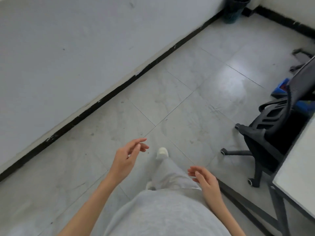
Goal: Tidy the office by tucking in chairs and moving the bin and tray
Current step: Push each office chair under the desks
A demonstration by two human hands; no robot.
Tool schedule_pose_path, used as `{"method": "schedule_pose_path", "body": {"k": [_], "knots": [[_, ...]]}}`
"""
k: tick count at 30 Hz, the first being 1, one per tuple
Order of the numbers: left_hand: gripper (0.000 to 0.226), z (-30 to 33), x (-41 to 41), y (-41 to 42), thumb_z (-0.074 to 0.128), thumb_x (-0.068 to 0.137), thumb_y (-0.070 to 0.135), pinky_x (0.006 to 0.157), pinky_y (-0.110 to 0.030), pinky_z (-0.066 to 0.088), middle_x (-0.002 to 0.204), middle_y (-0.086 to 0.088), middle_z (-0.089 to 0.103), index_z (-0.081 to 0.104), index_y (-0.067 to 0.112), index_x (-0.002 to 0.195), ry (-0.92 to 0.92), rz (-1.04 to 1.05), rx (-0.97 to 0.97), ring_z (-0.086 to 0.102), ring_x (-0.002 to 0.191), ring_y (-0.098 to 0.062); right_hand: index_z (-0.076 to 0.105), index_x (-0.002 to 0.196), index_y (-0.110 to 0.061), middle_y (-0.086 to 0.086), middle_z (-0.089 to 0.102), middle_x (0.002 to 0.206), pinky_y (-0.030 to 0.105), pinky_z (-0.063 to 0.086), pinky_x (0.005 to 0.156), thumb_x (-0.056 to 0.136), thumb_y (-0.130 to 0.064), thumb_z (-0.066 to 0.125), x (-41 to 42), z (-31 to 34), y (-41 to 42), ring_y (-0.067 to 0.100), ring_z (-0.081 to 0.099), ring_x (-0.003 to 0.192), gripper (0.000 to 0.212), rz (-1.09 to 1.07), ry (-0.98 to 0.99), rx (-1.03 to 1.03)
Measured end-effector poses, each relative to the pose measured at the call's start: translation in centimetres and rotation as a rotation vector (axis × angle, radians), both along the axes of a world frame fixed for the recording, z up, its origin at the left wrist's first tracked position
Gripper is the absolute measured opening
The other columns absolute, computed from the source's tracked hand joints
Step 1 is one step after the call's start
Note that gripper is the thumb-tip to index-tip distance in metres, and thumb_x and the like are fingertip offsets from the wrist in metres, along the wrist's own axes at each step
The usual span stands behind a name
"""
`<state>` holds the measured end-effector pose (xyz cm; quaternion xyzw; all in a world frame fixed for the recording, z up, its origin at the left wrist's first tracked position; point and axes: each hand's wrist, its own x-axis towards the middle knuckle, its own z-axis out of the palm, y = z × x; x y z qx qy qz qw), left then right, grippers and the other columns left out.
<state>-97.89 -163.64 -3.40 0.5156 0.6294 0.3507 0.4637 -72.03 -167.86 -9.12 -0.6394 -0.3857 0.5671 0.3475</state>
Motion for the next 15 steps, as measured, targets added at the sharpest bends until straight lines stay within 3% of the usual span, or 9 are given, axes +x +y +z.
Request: {"method": "schedule_pose_path", "body": {"k": [6,10,15], "knots": [[0.028,-2.1,-0.7,14.6,0.04,0.088,0.023,0.077,-0.015,0.048,0.092,0.012,0.071,0.062,0.031,0.103,-0.011,-0.088,-0.027,0.065,0.084,-0.008,0.064,0.091,-0.019,-0.002,0.071,0.087,0.015,0.049,0.07,0.093,0.004,0.043,-1.7,-2.5,14.0,0.001,0.066,0.077,0.031,-0.121,0.013,-0.005],[0.045,-3.6,-1.2,24.3,0.04,0.097,0.005,0.075,-0.014,0.05,0.092,0.007,0.072,0.066,0.041,0.097,-0.018,-0.072,-0.079,0.066,0.082,-0.01,0.064,0.09,-0.021,-0.003,0.07,0.087,0.018,0.049,0.072,0.093,0.004,0.043,-1.6,-2.4,27.6,0.003,0.066,0.077,0.033,-0.197,0.017,0.06],[0.034,-3.0,-1.8,35.1,0.039,0.095,0.0,0.073,-0.012,0.05,0.093,0.008,0.072,0.064,0.023,0.101,-0.006,-0.065,-0.113,0.066,0.08,-0.009,0.062,0.09,-0.023,-0.002,0.068,0.088,0.017,0.049,0.072,0.093,0.003,0.042,-1.3,1.2,42.4,0.001,0.065,0.076,0.034,-0.243,0.062,0.161]]}}
